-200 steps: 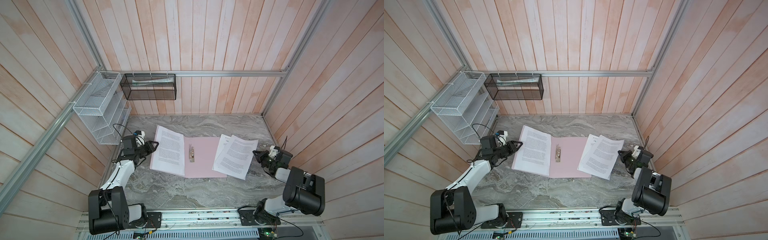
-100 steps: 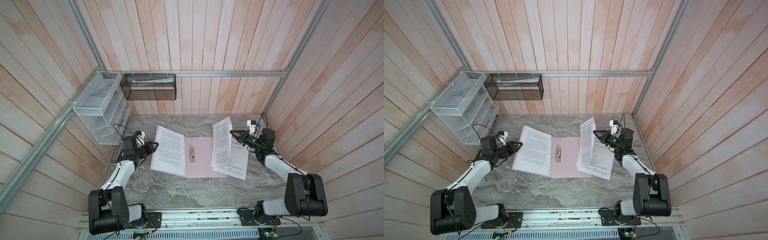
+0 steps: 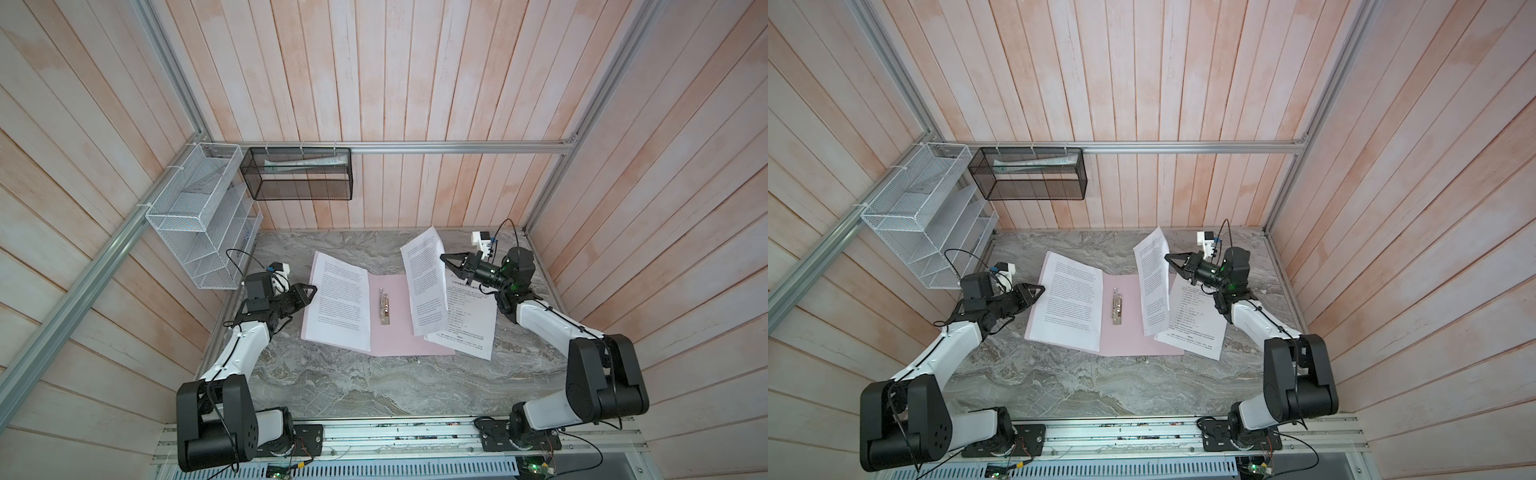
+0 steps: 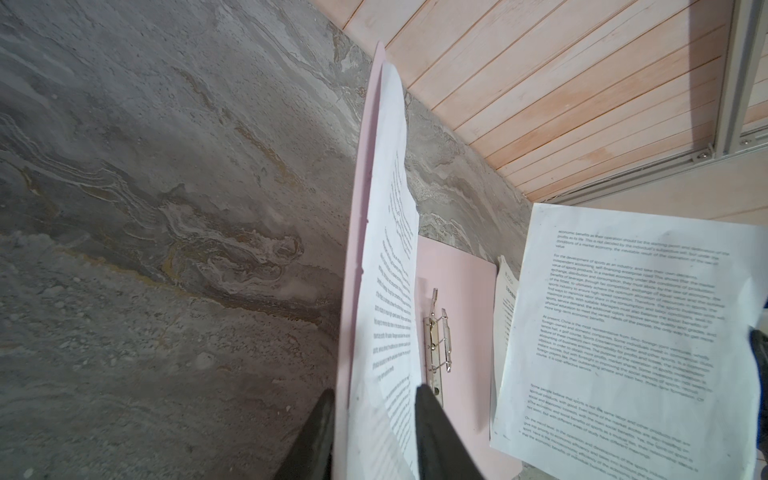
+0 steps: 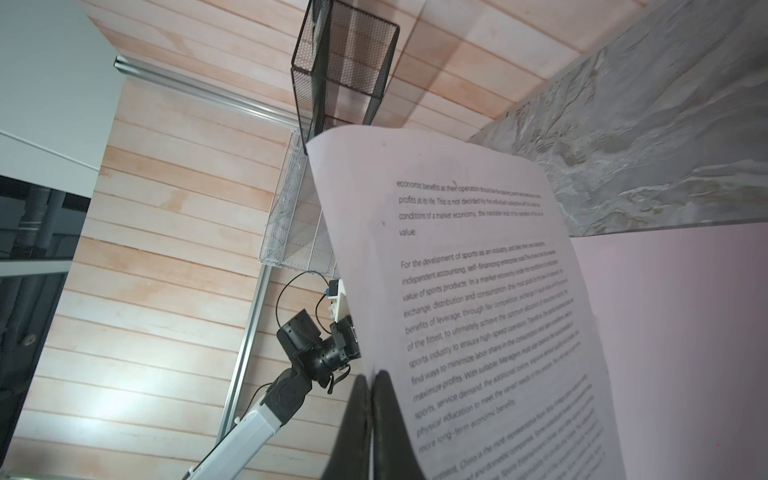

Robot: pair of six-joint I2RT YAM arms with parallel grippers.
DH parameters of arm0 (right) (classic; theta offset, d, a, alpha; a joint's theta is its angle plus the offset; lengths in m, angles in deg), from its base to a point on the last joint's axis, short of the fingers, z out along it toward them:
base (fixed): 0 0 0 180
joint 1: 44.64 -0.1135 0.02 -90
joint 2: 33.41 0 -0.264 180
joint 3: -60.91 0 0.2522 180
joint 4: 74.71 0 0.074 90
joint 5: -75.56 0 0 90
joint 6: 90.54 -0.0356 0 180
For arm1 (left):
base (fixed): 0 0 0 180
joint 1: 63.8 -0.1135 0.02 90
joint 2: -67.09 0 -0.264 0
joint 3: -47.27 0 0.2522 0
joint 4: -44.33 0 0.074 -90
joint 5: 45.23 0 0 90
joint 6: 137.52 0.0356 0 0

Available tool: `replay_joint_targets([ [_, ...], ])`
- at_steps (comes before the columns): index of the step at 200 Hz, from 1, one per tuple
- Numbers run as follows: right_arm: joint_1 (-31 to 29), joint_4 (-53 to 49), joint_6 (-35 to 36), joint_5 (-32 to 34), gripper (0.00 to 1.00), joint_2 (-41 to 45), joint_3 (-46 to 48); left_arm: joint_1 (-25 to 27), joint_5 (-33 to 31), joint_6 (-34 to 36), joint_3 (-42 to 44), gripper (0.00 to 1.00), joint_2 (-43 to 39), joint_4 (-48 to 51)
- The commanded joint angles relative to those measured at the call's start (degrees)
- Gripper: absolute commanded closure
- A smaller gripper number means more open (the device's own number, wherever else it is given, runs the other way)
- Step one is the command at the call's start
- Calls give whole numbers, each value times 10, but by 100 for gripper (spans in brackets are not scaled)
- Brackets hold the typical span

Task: Put the files into the folder
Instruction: 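Pinch the top white sheet's edge with the right gripper and lift it, then flip the lifted sheet over onto the folder's clip side with the right gripper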

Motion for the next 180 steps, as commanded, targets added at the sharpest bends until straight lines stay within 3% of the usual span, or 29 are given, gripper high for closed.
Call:
replay_joint_targets([
  [1, -29, 51, -33, -4, 100, -21, -13, -2, -5, 6, 4, 67, -9, -2],
  [38, -59, 97, -62, 16, 100, -45, -1, -2, -7, 7, 4, 67, -5, -1],
  [118, -8, 171, -47, 120, 100, -131, 161, -2, -8, 6, 7, 67, 4, -4],
  [144, 8, 148, 4, 126, 100, -145, 187, -2, -7, 7, 6, 67, 9, -5],
  [180, 22, 17, 109, 124, 100, -108, 180, -2, -6, 5, 7, 67, 18, -8],
])
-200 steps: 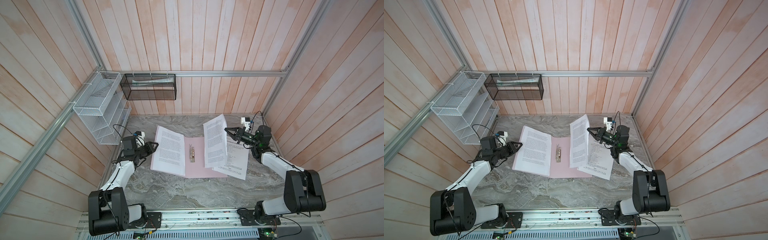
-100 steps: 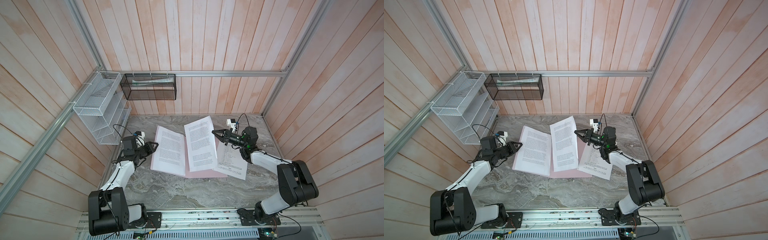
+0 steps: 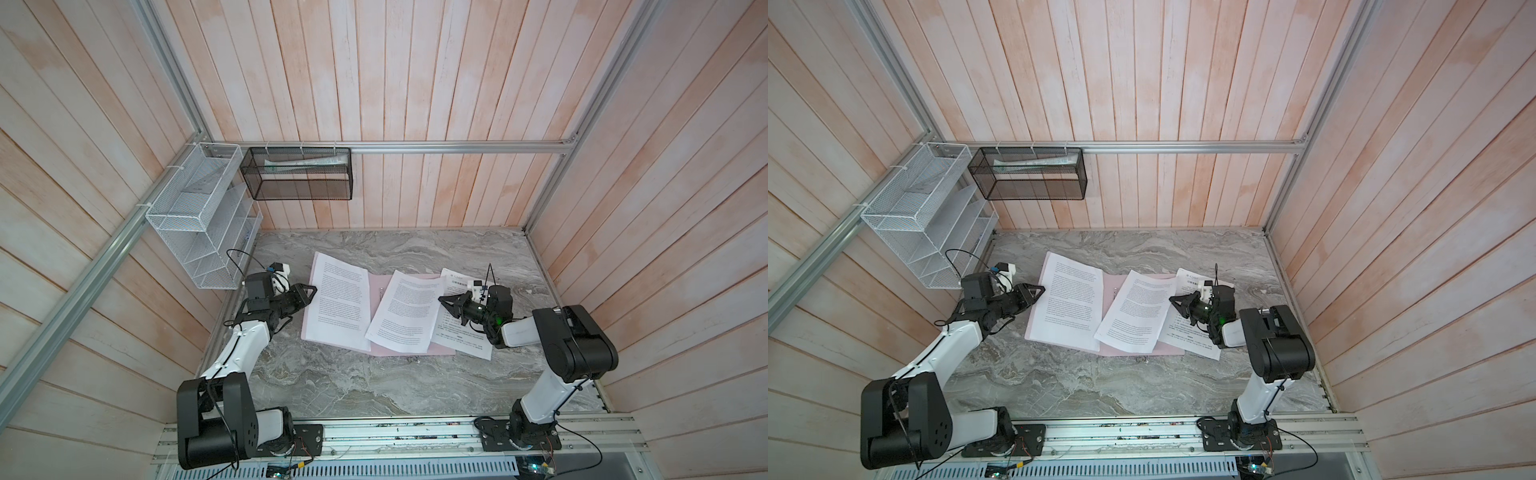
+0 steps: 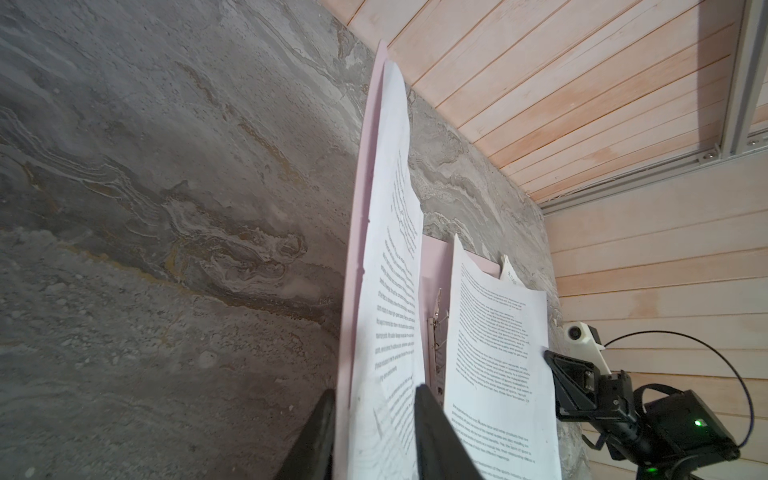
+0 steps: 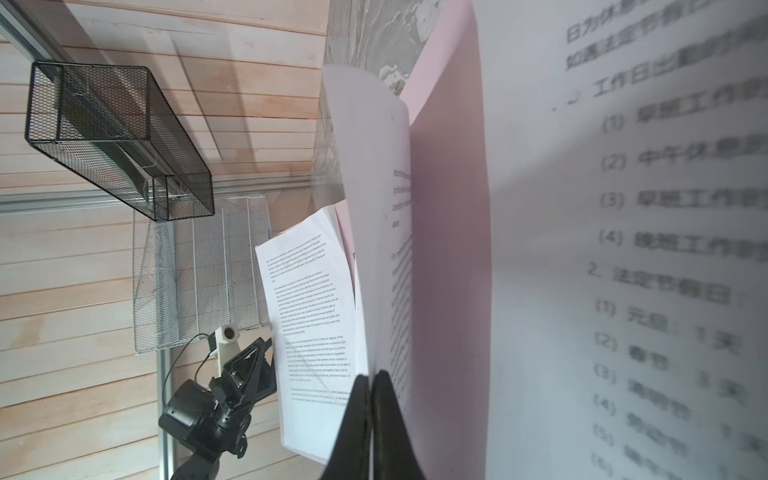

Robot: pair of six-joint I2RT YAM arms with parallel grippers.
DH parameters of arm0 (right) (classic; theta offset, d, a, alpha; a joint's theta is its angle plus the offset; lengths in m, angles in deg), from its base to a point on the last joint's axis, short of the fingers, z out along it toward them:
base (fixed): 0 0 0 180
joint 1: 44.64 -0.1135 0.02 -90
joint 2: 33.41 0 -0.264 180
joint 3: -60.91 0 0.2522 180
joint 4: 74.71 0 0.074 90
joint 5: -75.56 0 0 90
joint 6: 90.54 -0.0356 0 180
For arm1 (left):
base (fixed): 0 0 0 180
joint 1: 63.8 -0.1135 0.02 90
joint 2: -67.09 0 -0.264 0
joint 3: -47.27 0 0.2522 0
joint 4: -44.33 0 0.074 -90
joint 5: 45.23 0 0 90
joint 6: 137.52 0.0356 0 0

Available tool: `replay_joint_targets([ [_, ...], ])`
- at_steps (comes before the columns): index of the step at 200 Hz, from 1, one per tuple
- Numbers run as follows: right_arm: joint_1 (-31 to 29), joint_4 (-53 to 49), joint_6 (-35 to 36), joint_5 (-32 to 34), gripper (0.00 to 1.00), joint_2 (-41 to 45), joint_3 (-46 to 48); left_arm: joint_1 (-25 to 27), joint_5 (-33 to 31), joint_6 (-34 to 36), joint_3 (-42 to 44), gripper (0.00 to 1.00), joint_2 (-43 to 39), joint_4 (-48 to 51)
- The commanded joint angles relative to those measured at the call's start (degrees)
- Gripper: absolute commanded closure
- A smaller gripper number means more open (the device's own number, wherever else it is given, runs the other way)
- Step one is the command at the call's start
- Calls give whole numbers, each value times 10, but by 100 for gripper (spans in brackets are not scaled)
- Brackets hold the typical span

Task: Put the files into the folder
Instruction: 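Flip the lifted sheet over onto the folder's clip side with the right gripper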

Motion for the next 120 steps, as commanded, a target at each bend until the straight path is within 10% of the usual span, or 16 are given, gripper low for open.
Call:
replay_joint_targets([
  [1, 7, -86, 97, 12, 100, 37, -10, -2, -4, 5, 6, 67, 10, -8],
  [120, 41, -360, 328, 0, 100, 72, -65, 6, -17, 9, 1, 67, 11, 6],
])
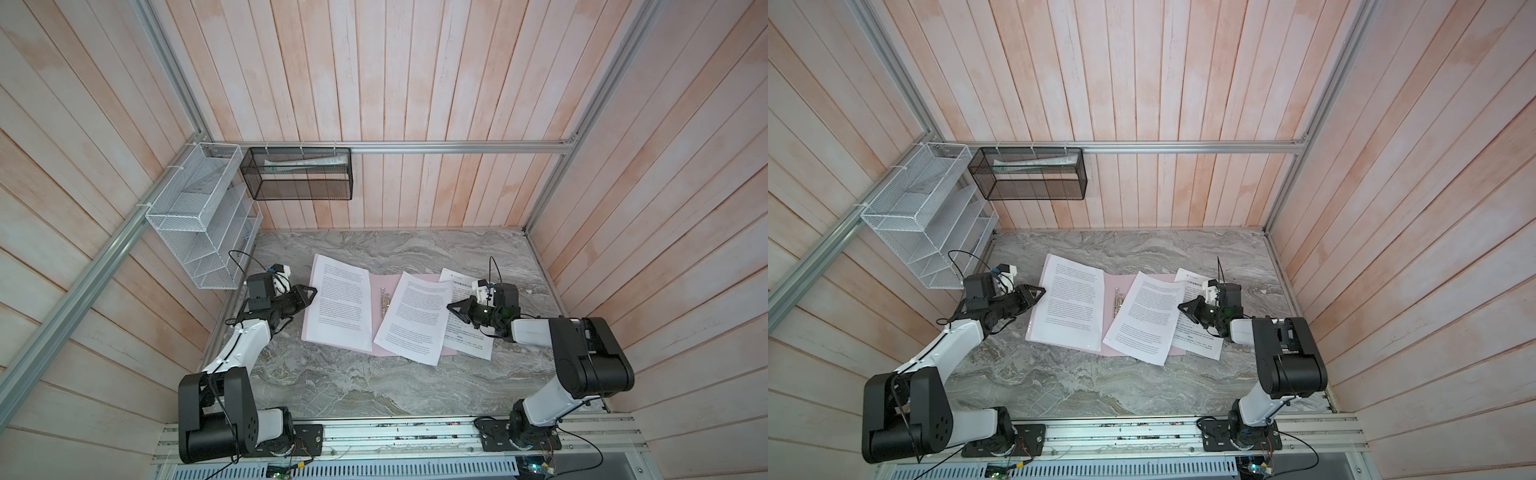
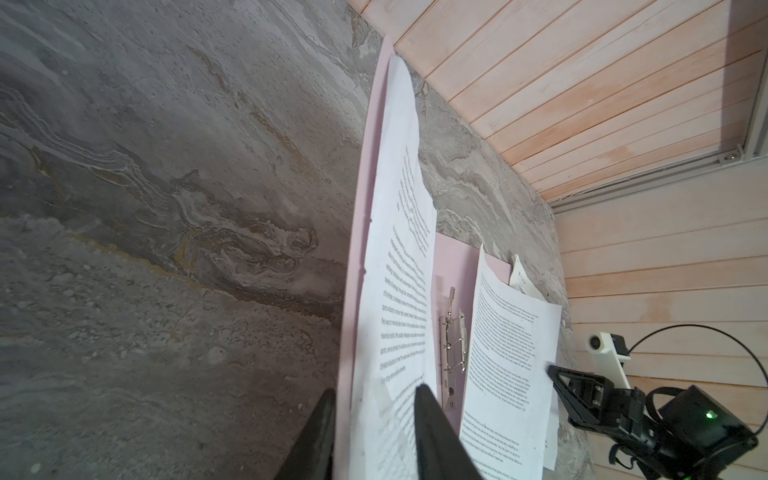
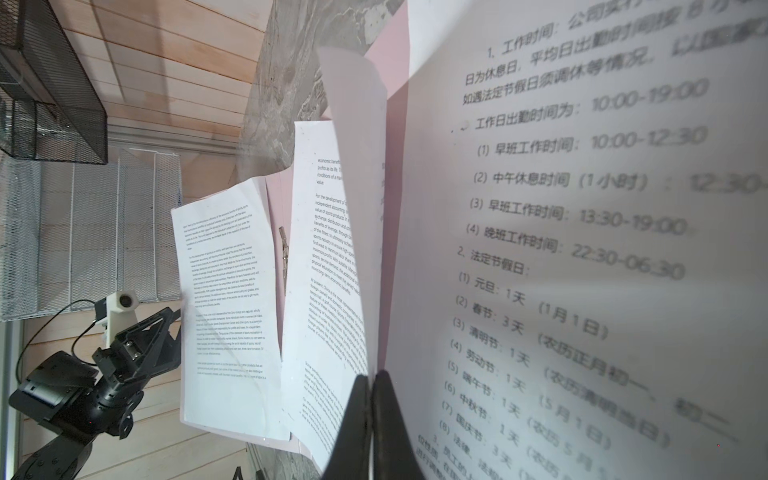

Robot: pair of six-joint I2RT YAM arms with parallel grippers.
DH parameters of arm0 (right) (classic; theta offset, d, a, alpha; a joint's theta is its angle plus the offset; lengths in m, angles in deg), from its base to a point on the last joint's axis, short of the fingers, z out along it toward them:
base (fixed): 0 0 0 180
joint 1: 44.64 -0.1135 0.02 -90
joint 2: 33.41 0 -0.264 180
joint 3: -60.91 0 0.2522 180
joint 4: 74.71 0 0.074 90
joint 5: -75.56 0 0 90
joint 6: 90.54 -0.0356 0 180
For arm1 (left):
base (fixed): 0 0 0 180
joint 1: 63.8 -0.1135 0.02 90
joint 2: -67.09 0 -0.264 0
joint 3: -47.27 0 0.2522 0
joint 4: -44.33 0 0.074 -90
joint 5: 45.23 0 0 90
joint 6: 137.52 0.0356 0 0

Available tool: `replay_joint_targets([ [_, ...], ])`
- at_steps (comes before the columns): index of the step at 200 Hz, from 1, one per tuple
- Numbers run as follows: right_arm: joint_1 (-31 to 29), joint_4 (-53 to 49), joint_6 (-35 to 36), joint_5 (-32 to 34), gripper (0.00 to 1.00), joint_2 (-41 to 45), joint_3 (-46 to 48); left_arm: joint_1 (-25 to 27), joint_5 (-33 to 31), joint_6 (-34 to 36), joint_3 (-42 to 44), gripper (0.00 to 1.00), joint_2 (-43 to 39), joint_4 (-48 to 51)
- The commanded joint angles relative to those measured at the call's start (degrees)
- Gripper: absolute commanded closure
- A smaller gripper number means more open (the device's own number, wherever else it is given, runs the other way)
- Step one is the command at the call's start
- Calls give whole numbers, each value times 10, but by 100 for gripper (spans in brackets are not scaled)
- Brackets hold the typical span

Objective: Put the files into the folder

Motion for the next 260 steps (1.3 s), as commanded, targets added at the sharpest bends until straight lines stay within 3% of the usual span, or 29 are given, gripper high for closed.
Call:
replay_joint_targets([
  [1, 4, -90, 72, -5, 100, 6, -26, 5, -7, 9, 2, 67, -2, 5],
  [80, 28, -156, 115, -15, 100, 49, -20, 11, -12, 12, -1, 67, 2, 11],
  [140, 44, -213, 158, -12, 100, 40, -42, 12, -15, 12, -2, 67, -2, 16],
  [209, 44, -196, 164, -26, 100, 0, -67, 13, -12, 12, -4, 67, 8, 12],
  [260, 17, -352, 287, 15, 100, -50, -187, 14, -10, 11, 2, 67, 13, 4],
])
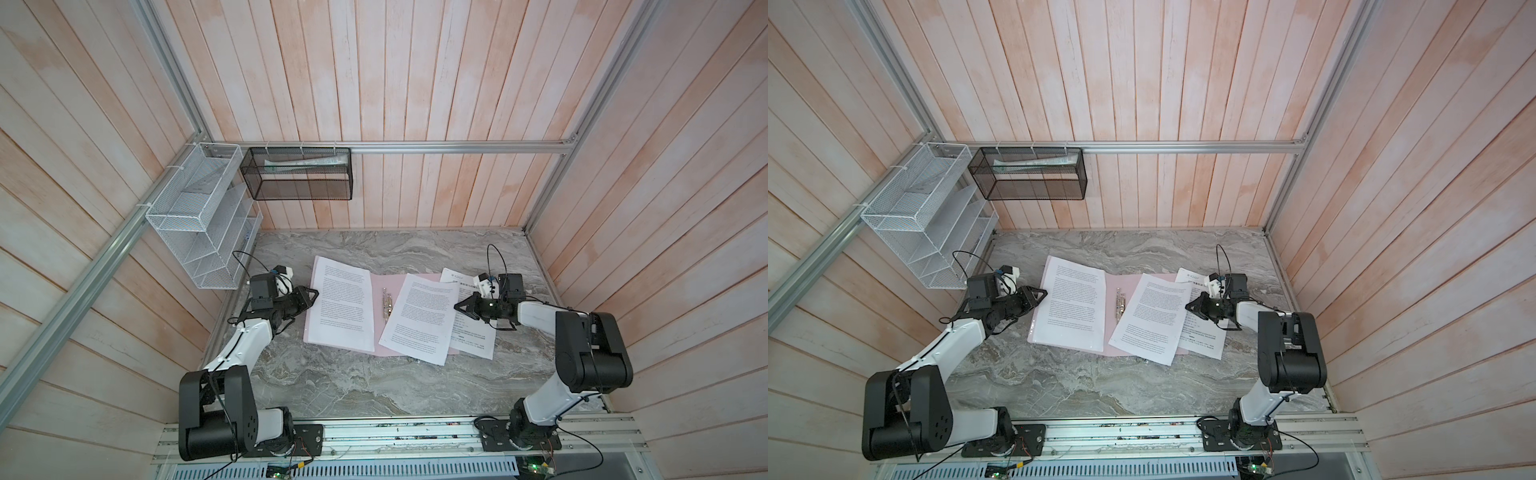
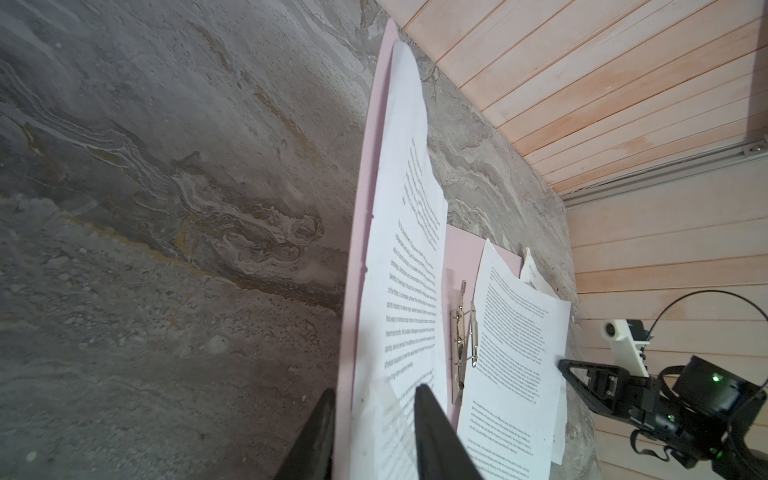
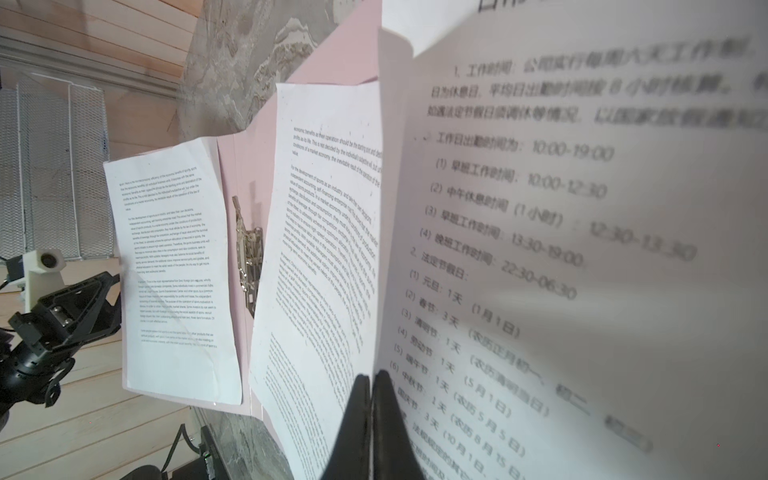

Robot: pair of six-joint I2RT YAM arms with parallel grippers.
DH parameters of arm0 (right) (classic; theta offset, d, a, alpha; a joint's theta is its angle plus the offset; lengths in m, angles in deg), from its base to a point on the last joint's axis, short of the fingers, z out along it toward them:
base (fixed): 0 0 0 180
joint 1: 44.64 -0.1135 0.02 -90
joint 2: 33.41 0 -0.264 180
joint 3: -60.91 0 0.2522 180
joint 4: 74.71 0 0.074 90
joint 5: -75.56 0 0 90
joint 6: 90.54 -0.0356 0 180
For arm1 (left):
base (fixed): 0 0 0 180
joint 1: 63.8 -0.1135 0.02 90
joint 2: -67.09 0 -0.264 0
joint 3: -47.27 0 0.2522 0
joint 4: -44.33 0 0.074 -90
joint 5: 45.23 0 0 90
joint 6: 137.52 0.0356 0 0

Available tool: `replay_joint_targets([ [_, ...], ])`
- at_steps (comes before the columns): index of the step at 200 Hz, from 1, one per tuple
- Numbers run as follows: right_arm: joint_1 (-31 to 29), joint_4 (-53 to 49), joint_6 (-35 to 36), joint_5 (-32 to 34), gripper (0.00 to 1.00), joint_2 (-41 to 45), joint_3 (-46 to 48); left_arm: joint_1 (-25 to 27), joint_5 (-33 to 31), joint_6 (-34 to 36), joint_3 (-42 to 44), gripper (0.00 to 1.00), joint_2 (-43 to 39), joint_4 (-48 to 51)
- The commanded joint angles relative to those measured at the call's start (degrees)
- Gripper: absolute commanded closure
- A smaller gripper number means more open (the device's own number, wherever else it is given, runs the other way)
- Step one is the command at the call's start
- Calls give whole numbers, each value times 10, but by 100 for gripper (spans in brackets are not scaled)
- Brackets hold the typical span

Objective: Put the files into the folder

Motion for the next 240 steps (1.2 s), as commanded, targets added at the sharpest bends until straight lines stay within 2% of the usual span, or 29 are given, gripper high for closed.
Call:
replay_joint_targets([
  [1, -22, -92, 78, 26, 100, -23, -55, 3, 2, 9, 2, 67, 7, -8],
  [49, -72, -136, 131, 72, 100, -103, -144, 4, 1, 9, 4, 67, 6, -3],
  [105, -70, -151, 150, 123, 100, -141, -220, 5, 1, 9, 4, 67, 7, 0],
  [131, -73, -172, 163, 112, 100, -163, -255, 6, 1, 9, 5, 67, 12, -1],
  [177, -75, -165, 179, 92, 100, -177, -257, 10, -4, 12, 4, 68, 21, 0],
  [240, -78, -197, 233, 106, 100, -163, -267, 10, -5, 13, -2, 68, 25, 3],
])
